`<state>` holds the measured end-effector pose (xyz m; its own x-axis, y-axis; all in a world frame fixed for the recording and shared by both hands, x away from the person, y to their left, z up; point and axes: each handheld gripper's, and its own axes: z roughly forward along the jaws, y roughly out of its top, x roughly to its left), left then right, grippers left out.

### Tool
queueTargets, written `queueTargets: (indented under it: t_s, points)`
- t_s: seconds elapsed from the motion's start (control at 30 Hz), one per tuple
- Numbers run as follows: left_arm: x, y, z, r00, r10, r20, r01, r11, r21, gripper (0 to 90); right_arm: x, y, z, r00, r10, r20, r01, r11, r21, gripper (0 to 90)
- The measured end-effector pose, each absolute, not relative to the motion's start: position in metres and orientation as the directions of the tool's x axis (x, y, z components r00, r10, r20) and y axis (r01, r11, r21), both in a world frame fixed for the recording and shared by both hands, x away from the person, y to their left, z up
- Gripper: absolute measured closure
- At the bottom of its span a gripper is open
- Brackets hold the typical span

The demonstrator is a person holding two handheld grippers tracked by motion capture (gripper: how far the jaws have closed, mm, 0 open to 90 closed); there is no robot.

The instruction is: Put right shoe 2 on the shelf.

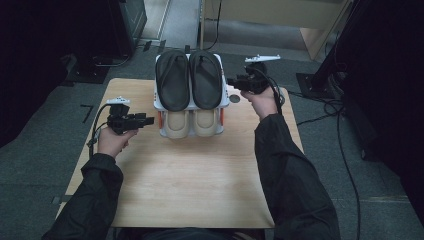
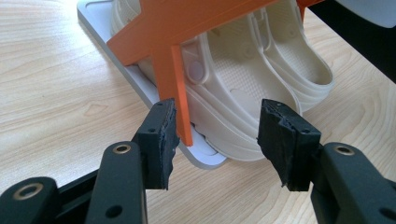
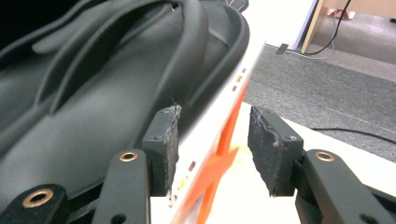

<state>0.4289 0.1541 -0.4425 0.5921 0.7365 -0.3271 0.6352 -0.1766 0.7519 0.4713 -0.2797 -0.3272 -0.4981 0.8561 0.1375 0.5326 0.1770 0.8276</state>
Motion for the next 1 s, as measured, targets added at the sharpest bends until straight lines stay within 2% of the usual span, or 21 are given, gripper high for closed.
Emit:
queueTargets:
  t_s: [0.37, 1.0]
  points:
    - [0.428, 0.153, -0.444, 0.594, 0.739, -0.318, 0.635, -0.187, 0.750, 45.3, 0.447, -0.299, -0.356, -0.521, 0.843, 0.135, 0.518, 0.187, 0.835, 52.2]
    - [0.427, 0.150, -0.447, 0.602, 0.736, -0.310, 0.632, -0.202, 0.748, 43.1, 0.407, -0.308, -0.413, -0.571, 0.811, 0.126, 0.503, 0.224, 0.835, 50.4]
